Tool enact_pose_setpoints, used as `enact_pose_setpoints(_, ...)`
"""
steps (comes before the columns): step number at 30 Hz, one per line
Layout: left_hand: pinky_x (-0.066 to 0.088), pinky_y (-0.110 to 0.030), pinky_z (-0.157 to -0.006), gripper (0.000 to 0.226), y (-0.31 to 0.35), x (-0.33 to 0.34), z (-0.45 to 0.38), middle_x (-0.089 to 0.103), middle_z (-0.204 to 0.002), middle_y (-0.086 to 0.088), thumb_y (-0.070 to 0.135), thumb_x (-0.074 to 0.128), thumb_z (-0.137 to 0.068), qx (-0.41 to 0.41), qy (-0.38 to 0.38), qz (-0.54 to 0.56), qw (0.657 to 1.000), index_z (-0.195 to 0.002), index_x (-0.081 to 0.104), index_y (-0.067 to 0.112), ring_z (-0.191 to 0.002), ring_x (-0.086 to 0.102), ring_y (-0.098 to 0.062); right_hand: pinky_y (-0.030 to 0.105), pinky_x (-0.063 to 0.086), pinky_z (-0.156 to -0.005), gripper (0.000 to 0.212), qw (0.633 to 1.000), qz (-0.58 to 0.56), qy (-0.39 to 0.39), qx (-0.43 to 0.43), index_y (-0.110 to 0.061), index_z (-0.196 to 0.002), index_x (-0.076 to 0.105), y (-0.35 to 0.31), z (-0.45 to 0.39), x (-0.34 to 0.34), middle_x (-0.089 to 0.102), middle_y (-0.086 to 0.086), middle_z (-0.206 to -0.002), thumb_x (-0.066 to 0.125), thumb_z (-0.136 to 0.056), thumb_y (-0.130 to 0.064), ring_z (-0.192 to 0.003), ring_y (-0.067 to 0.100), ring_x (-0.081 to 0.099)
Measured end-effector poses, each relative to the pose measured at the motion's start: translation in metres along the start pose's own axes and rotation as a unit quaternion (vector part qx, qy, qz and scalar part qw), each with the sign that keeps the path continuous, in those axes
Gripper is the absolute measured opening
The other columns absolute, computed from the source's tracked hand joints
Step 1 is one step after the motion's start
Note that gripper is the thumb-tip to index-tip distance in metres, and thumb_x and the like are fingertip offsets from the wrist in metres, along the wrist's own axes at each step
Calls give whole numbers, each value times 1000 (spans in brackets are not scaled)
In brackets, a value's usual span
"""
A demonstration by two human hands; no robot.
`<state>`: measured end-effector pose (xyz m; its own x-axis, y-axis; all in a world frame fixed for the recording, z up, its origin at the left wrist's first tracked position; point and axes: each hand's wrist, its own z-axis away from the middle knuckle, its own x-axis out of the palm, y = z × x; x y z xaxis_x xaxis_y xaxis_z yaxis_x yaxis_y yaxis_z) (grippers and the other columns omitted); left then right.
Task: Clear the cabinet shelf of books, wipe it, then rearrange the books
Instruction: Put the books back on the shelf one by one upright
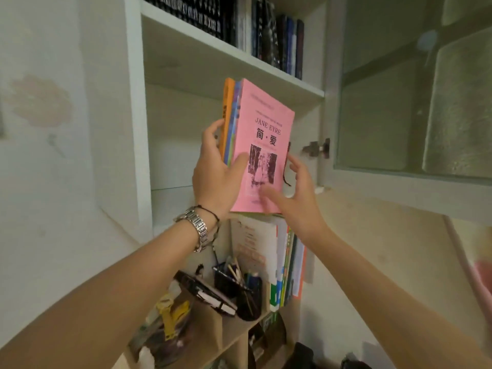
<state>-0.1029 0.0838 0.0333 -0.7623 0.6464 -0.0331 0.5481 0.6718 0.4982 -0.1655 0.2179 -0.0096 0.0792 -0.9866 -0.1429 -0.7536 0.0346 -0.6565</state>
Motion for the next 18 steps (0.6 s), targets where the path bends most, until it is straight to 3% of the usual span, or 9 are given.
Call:
enact_pose_setpoints(2, 42, -15, -50, 60, -1, -1, -13, 58, -100, 15, 25, 63, -85, 5, 23, -38, 999, -137, 33, 29, -69, 58, 1, 41, 34, -113, 85, 999, -35, -28, -15, -30, -146, 28, -7, -13, 9, 39, -8, -144, 73, -75, -40, -134, 4, 36)
enact_pose_setpoints(4, 42, -18, -53, 62, -6, -1, -22, 58, -114, 10, 27, 61, -86, 6, 37, -70, 997, -140, 30, 28, -73, 59, -6, 31, 38, -109, 81, 993, -99, -68, -5, -31, -148, 26, -14, -24, 17, 42, -13, -140, 74, -82, -29, -125, -10, 40)
enact_pose_setpoints(9, 36, -16, -55, 57, -22, -3, -29, 55, -124, 6, 26, 61, -86, 19, 35, -139, 989, -138, 37, 23, -81, 57, -9, 29, 51, -87, 68, 977, -184, -100, 27, -38, -145, 30, -23, -48, 36, 42, -20, -131, 65, -90, -20, -117, 6, 52)
enact_pose_setpoints(12, 42, -28, -62, 50, -24, -2, -29, 56, -120, 7, 30, 61, -85, 8, 46, -150, 988, -131, 41, 21, -86, 62, -16, 27, 55, -76, 66, 975, -191, -106, 30, -36, -147, 26, -28, -59, 48, 44, -36, -110, 62, -93, -23, -99, -5, 59)
enact_pose_setpoints(14, 46, -33, -65, 47, -24, -2, -28, 57, -114, 8, 34, 61, -84, -2, 49, -150, 987, -124, 42, 20, -84, 63, -20, 27, 57, -73, 66, 976, -189, -108, 28, -36, -147, 25, -31, -65, 53, 44, -36, -110, 61, -93, -26, -91, -12, 58)
enact_pose_setpoints(18, 37, -30, -54, 41, -26, -4, -24, 50, -98, 14, 33, 63, -84, -4, 22, -155, 988, -115, 41, 17, -71, 55, -17, 24, 54, -71, 69, 977, -178, -113, 24, -34, -148, 26, -28, -68, 58, 42, -23, -124, 65, -90, -30, -108, -3, 54)
